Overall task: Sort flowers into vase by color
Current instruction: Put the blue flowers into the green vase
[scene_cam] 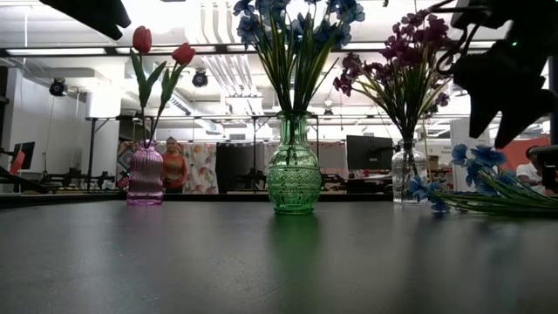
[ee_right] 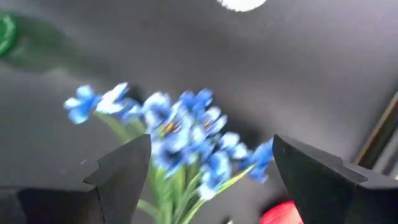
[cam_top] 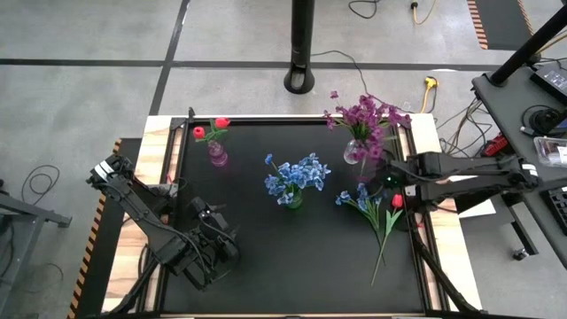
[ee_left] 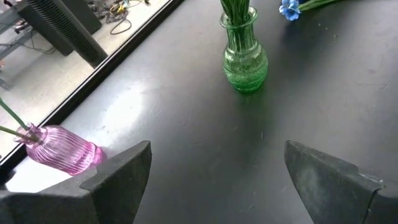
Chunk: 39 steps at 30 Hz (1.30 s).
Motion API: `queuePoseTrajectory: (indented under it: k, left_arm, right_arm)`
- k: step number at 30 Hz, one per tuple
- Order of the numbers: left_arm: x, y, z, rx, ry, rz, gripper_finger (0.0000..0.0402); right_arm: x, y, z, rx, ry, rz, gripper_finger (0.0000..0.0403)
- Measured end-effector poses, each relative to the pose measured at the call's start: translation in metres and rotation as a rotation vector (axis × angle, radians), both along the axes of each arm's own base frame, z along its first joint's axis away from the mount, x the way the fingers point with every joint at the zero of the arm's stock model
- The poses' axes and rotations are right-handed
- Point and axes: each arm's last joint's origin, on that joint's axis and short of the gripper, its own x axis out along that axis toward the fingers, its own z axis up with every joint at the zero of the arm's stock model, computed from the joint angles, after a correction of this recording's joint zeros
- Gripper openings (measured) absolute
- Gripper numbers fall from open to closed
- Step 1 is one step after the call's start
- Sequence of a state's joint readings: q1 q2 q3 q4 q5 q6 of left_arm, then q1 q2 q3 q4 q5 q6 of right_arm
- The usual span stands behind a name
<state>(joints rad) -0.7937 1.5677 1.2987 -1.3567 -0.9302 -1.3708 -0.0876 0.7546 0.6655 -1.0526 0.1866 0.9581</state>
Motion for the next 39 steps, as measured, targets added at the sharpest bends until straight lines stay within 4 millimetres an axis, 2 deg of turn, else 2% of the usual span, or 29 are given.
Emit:
queuePoseTrajectory:
  k: [9, 19, 26, 31, 35, 39]
  left_arm:
    - [0.000, 0.000, 0.000, -0.002, -0.002, 0.000, 0.0348]
    - [0.000, 0.000, 0.000, -0.004, -0.004, 0.000, 0.0348]
    - [0.000, 0.000, 0.000, 0.000, -0.001, -0.005, 0.0348]
    - [0.000, 0.000, 0.000, 0.001, -0.002, -0.005, 0.0348]
    - [0.001, 0.000, 0.000, 0.010, 0.004, -0.013, 0.0348]
    - [0.001, 0.000, 0.000, 0.012, 0.004, -0.013, 0.0348]
  right_arm:
    - [0.009, 0.032, -0.009, 0.151, 0.043, 0.044, 0.0327]
    - [0.032, 0.068, -0.040, 0.194, 0.231, 0.072, 0.0327]
    - [0.054, 0.080, -0.065, 0.200, 0.269, 0.110, 0.0327]
    - [0.058, 0.081, -0.078, 0.181, 0.337, 0.098, 0.0325]
    - [0.062, 0.083, -0.084, 0.183, 0.344, 0.099, 0.0300]
    - [0.066, 0.084, -0.087, 0.191, 0.321, 0.109, 0.0241]
